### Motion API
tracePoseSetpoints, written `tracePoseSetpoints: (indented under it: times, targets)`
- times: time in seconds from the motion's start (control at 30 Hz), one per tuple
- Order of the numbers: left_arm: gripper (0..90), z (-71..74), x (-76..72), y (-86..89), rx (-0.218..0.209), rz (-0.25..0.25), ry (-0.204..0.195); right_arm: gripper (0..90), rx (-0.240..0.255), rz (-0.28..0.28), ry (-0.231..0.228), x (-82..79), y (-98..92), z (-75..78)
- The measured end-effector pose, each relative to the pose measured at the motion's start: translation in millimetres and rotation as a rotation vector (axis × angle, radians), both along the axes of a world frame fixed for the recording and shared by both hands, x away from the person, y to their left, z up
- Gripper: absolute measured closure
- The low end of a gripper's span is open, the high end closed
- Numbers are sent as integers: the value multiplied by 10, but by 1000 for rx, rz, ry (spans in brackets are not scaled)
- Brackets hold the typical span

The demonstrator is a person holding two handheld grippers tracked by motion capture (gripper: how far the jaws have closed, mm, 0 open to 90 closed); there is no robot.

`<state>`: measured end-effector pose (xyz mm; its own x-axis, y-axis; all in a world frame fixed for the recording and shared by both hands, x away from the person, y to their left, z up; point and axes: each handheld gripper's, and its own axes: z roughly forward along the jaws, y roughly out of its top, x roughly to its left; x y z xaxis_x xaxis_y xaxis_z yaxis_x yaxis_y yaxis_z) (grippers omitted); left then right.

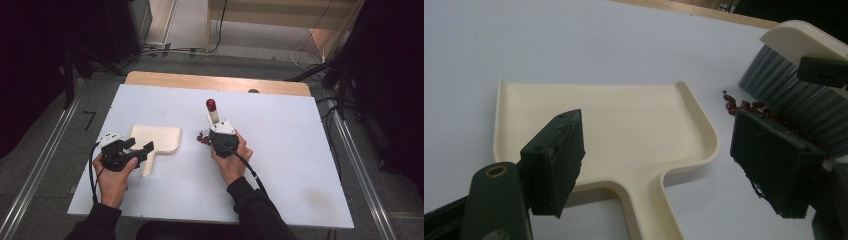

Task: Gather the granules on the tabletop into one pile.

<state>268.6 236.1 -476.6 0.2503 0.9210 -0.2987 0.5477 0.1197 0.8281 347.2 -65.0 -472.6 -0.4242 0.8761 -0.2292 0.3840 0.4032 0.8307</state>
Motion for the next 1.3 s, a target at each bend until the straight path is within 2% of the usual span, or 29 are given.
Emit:
tracePoseSetpoints:
  times: [0.17,0.27,0.33,0.47,0.67,0.87,1.03,1.3]
  targets:
    - [226,-6,6,-7,1,-1,0,643,39,-26,-5,52,-102,84]
    - [226,-12,13,-21,3,-7,3,643,74,-13,1,56,-102,145]
    - [227,-14,14,-30,5,-6,3,643,92,-3,1,53,-69,173]
    - [226,-11,12,-28,5,-6,3,643,153,24,38,56,30,171]
    - [227,-10,4,-12,4,-6,1,643,220,39,77,54,212,137]
    - [226,-11,3,-10,2,-7,1,643,252,56,104,26,363,99]
    - [226,-9,2,-12,4,-9,2,643,284,51,142,33,410,38]
    - [226,-14,6,-10,1,-6,2,643,273,13,157,94,337,3]
